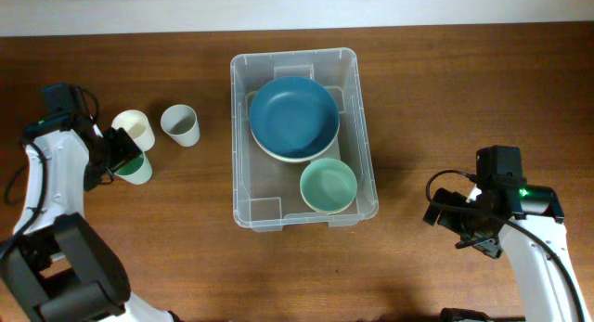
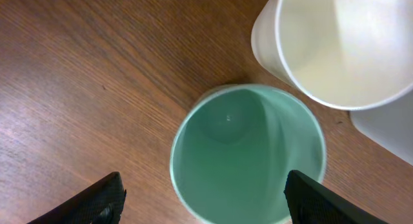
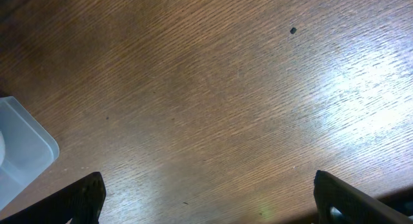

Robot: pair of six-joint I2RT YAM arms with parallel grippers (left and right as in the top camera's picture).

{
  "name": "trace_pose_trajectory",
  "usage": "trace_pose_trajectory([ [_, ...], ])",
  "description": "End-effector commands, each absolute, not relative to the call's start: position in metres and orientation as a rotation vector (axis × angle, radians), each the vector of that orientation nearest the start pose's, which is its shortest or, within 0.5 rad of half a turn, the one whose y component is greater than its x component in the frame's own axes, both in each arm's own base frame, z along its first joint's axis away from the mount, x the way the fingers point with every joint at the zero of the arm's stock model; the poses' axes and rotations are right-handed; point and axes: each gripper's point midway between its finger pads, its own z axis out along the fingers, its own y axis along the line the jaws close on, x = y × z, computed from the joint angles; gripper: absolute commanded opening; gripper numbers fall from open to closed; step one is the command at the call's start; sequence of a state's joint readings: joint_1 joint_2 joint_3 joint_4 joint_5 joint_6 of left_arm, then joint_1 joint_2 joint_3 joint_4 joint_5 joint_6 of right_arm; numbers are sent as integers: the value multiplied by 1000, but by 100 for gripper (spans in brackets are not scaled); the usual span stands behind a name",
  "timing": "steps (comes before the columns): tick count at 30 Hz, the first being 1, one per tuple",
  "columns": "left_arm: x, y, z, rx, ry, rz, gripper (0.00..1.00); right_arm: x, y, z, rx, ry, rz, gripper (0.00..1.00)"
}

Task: Pack container
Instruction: 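Reach the left gripper to the green cup and grasp it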

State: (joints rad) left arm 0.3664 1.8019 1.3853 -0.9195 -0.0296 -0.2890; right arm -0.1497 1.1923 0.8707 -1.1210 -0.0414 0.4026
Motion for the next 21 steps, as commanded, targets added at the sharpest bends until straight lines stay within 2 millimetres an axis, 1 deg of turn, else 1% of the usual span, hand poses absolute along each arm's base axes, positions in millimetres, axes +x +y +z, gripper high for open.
trace_pose_trajectory([
  [1,354,151,68,-982,2782,112,81,203,-26,94,808,2910,60,99],
  [2,354,152,65,-985,2787,119,81,203,-26,94,808,2910,60,99],
  [4,354,154,52,-1000,2812,123,81,203,-26,94,808,2910,60,99],
  [6,353,155,46,-1007,2822,122,80,203,-26,94,808,2910,60,99],
  [7,352,156,42,-1013,2831,123,76,203,-26,94,808,2911,60,99],
  [10,352,156,36,-1017,2844,123,33,202,-26,94,809,2912,60,99],
  [11,352,156,35,-1017,2845,122,25,202,-26,94,809,2912,60,99],
  [12,352,156,34,-1018,2847,122,22,202,-26,94,809,2912,60,99],
  [14,351,156,33,-1019,2851,122,11,202,-26,94,809,2913,60,99],
  [17,351,156,33,-1019,2851,122,2,202,-26,94,809,2913,60,99],
  [18,351,156,33,-1019,2851,122,1,202,-25,94,809,2913,60,99],
  [20,350,155,34,-1021,2855,118,0,202,-26,94,809,2913,60,98],
  [21,348,153,38,-1021,2857,110,1,202,-26,94,809,2913,60,99],
])
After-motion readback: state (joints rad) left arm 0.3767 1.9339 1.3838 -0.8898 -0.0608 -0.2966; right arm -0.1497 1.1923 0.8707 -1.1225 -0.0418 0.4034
